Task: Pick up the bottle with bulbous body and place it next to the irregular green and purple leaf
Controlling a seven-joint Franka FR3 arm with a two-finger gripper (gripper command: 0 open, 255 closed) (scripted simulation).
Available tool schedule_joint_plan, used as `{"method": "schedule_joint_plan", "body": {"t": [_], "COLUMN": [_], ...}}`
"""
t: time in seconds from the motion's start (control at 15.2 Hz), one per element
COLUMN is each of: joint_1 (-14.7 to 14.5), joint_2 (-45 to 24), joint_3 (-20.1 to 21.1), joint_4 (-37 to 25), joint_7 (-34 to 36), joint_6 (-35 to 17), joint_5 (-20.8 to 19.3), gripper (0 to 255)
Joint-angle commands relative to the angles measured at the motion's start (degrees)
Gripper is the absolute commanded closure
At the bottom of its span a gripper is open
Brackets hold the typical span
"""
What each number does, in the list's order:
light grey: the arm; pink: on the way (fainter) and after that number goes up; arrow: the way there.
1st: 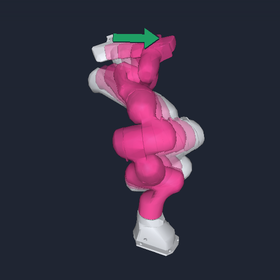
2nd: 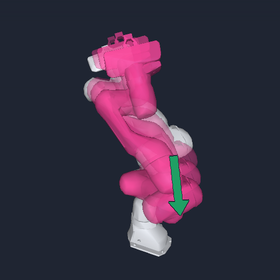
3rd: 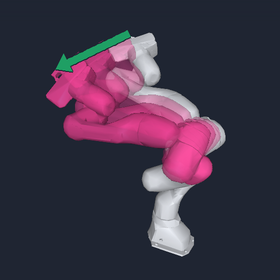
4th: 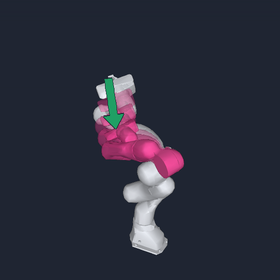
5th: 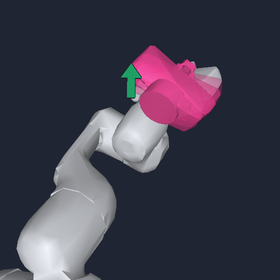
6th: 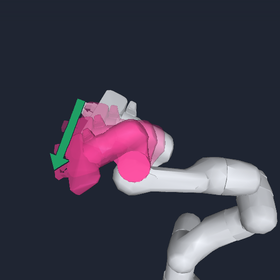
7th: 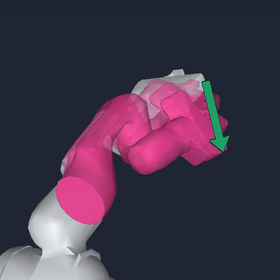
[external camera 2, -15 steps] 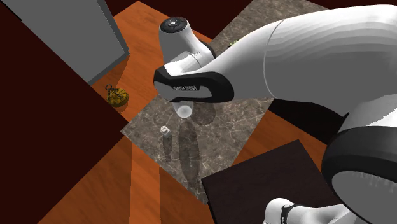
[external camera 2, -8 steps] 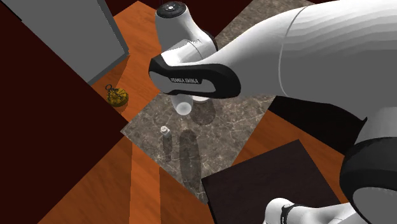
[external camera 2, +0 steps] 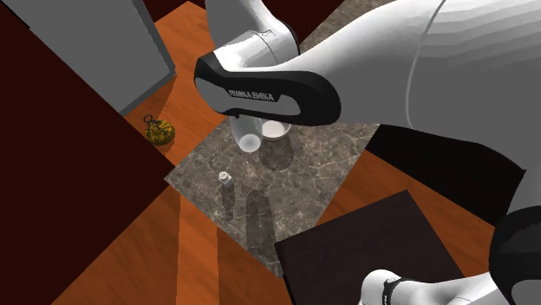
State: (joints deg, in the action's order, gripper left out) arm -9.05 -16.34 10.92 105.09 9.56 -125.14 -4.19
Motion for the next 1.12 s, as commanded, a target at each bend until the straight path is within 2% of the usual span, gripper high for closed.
{"method": "schedule_joint_plan", "body": {"t": [0.0, 1.06], "joint_1": [0.02, 0.12], "joint_2": [0.71, 3.98], "joint_3": [0.08, 0.37], "joint_4": [-0.65, -8.74], "joint_7": [-0.09, -0.79], "joint_6": [1.35, 12.63], "joint_5": [0.19, 1.16], "gripper": [255, 255]}}
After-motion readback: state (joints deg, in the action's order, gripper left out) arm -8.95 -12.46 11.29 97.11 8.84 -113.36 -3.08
